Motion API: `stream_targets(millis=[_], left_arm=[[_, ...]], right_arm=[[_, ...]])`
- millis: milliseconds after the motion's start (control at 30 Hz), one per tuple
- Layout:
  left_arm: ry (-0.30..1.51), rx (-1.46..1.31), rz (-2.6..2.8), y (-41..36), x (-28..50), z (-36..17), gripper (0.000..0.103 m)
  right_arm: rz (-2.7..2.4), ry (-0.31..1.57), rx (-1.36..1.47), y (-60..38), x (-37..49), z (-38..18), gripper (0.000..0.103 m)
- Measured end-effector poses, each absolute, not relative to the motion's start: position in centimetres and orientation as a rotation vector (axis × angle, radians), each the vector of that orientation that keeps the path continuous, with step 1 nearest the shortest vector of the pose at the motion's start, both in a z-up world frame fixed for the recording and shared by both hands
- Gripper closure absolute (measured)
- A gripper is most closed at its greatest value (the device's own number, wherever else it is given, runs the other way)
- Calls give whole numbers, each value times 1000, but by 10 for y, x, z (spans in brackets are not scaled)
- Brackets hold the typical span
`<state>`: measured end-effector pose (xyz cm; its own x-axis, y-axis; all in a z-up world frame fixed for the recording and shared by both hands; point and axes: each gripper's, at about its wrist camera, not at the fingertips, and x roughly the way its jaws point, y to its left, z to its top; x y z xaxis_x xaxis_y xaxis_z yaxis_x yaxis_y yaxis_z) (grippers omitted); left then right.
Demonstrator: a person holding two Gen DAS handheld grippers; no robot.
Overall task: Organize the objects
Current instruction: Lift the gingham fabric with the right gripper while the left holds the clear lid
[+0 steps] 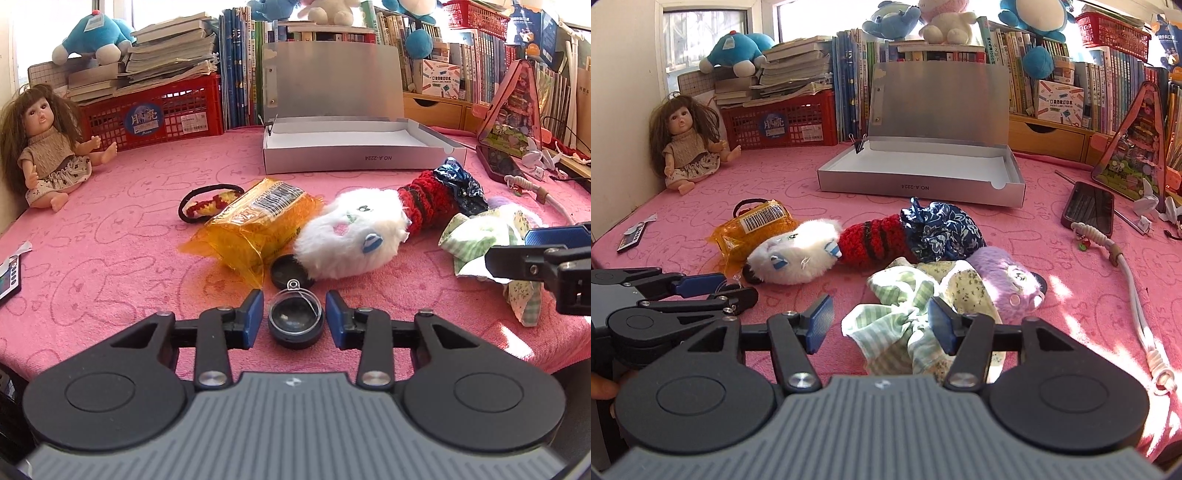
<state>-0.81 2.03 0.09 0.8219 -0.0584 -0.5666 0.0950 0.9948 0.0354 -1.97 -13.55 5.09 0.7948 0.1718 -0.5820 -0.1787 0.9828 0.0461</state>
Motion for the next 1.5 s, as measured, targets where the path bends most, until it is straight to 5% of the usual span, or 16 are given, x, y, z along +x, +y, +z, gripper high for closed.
stream_targets(millis=[1000,1200,1500], left_arm=[[562,85,-104,15,-11,8,65],[562,83,-105,15,-12,8,72],[535,85,-113,15,-16,16,72]], right_arm=[[86,662,35,-152,-8,42,31],[90,666,14,-148,-9,42,60],[80,641,50,-153,-11,49,78]])
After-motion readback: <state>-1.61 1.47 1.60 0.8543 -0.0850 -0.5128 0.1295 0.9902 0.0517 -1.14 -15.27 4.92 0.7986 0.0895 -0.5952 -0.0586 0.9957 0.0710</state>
